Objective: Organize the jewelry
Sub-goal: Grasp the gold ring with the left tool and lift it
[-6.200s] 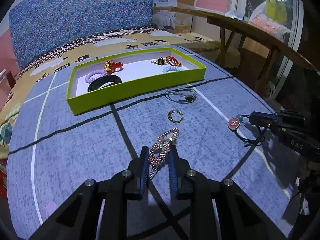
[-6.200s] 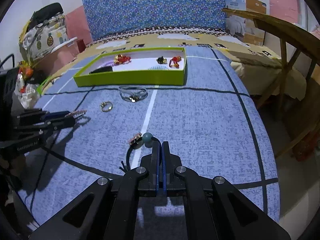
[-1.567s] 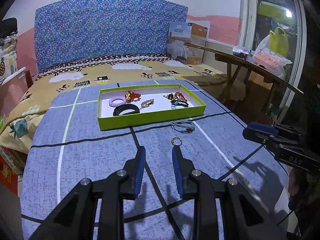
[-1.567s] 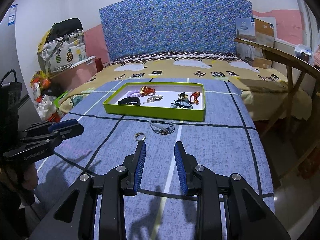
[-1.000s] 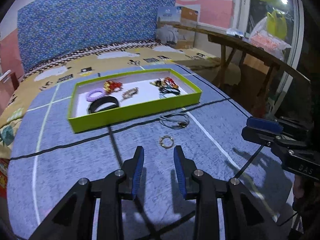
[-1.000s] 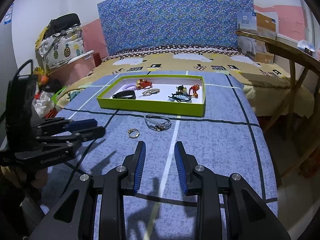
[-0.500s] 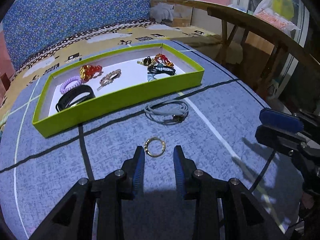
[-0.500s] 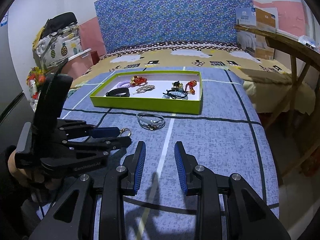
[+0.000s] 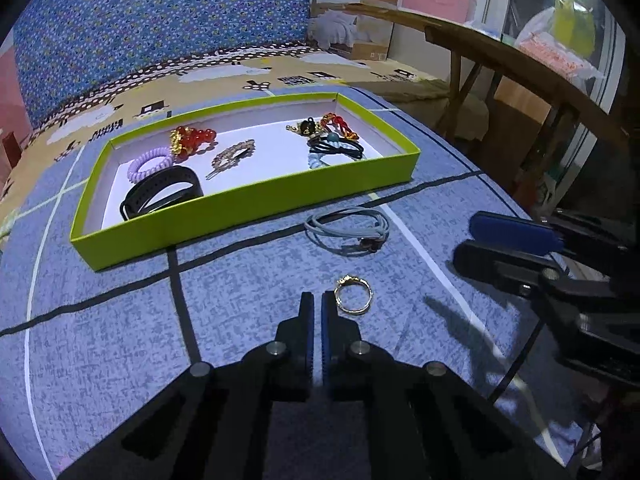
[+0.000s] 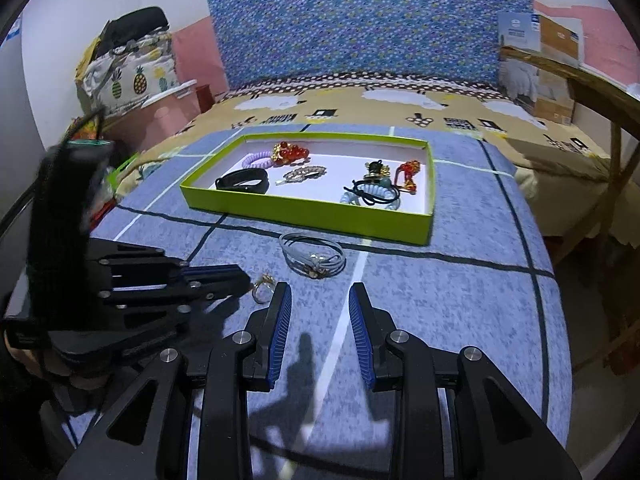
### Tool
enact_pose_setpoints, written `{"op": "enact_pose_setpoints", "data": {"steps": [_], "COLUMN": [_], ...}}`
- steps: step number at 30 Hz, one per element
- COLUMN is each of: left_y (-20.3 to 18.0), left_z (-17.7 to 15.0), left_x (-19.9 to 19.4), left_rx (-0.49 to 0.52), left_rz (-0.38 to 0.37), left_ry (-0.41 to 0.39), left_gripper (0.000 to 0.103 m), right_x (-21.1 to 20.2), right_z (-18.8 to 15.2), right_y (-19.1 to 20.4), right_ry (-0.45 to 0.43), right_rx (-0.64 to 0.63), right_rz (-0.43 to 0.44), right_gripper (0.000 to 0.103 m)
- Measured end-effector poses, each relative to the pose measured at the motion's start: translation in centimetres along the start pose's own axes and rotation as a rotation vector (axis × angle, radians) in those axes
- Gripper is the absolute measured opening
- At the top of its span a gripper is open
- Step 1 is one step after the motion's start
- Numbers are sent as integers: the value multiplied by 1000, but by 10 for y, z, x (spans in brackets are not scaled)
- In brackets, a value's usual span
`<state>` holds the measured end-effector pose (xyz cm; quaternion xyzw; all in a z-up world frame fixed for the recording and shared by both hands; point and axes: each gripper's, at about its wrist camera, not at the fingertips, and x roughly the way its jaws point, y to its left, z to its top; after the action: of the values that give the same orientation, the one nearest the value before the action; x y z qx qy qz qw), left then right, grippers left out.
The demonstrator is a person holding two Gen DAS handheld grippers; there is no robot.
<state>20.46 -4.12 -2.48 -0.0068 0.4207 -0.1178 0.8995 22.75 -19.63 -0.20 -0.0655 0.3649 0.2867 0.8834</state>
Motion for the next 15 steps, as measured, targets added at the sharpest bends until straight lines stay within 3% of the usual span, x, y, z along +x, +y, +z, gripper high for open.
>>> {"op": "enact_pose_setpoints", "data": {"steps": [6, 8, 9, 15], "left_y": [7, 6, 5, -11], "left_z": [2, 3, 3, 5], "left_x": [-2, -2, -1, 8], "left_rx": [-38, -43, -41, 5], "left_rz": [-57, -70, -79, -73], "left_ry": [0, 0, -3, 21], "left_gripper": [8, 31, 35, 36], "right_x": [10, 8, 7, 2], "right_z": [5, 5, 5, 6], "right_y": [-10, -14, -15, -23], "right_ry": [17, 11, 9, 0], "right_rx": [23, 36, 40, 52], "right_rz": [6, 2, 0, -14], "right_gripper": [31, 31, 31, 32]}}
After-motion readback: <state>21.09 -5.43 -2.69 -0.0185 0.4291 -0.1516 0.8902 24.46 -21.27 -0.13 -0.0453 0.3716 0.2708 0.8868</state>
